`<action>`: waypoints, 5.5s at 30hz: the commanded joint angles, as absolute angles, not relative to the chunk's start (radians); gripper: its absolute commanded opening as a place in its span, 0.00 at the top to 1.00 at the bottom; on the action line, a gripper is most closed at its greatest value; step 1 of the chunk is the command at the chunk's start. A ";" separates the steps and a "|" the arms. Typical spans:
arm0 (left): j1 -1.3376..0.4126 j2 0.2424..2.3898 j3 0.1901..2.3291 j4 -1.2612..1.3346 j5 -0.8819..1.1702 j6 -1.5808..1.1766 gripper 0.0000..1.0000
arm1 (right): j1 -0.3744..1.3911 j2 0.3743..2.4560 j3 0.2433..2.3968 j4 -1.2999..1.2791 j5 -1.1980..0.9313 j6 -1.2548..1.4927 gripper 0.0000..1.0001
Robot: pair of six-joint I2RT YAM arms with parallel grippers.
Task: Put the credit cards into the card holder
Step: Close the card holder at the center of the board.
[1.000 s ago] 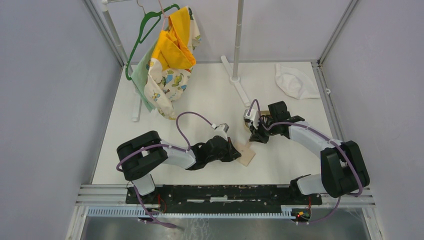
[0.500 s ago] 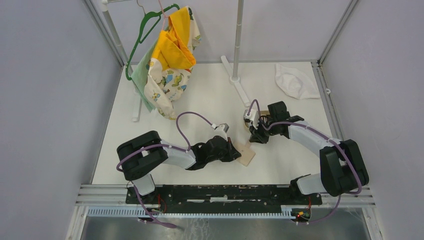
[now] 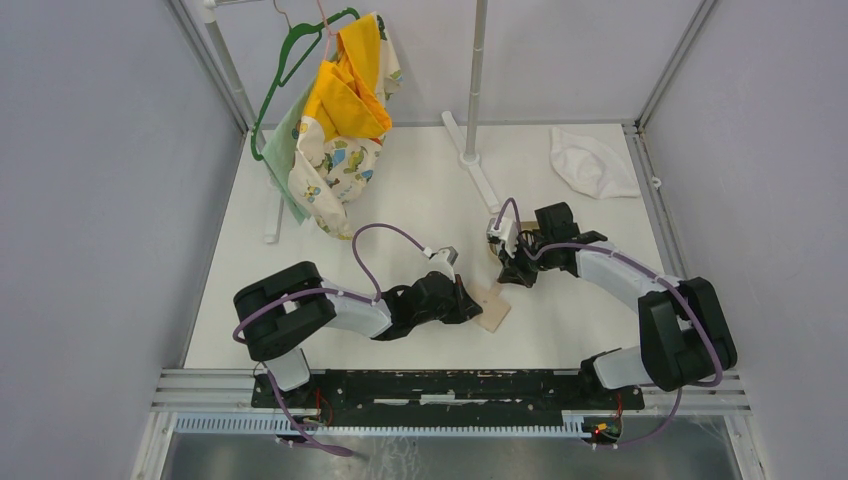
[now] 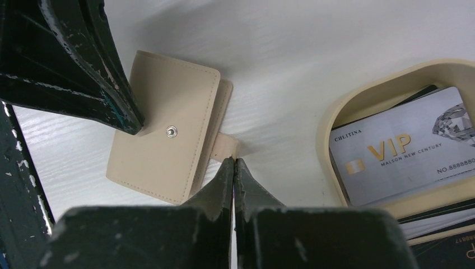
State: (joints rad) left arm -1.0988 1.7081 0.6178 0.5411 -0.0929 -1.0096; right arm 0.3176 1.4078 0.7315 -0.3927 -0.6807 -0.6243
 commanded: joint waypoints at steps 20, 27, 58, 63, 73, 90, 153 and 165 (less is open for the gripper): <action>-0.996 1.657 0.610 0.532 -0.022 -0.961 0.94 | 0.376 1.329 0.712 -0.360 -0.646 -0.707 1.00; -0.996 1.703 0.626 0.518 -0.024 -0.962 0.97 | 0.426 1.333 0.704 -0.378 -0.629 -0.750 1.00; -0.997 1.727 0.622 0.532 -0.022 -0.958 0.98 | 0.588 1.351 0.699 -0.479 -0.551 -0.905 1.00; -0.997 1.731 0.621 0.538 -0.017 -0.959 0.98 | 0.594 1.343 0.694 -0.466 -0.560 -0.895 1.00; -0.997 1.738 0.621 0.549 -0.009 -0.962 0.98 | 0.609 1.345 0.686 -0.444 -0.534 -0.884 1.00; -0.996 1.733 0.616 0.552 -0.011 -0.960 0.98 | 0.599 1.285 0.680 -0.404 -0.512 -0.858 1.00; -0.996 1.733 0.610 0.568 -0.005 -0.962 0.98 | 0.658 1.381 0.704 -0.490 -0.438 -0.916 1.00; -0.997 1.733 0.610 0.572 -0.005 -0.962 0.98 | 0.707 1.441 0.712 -0.539 -0.358 -0.940 1.00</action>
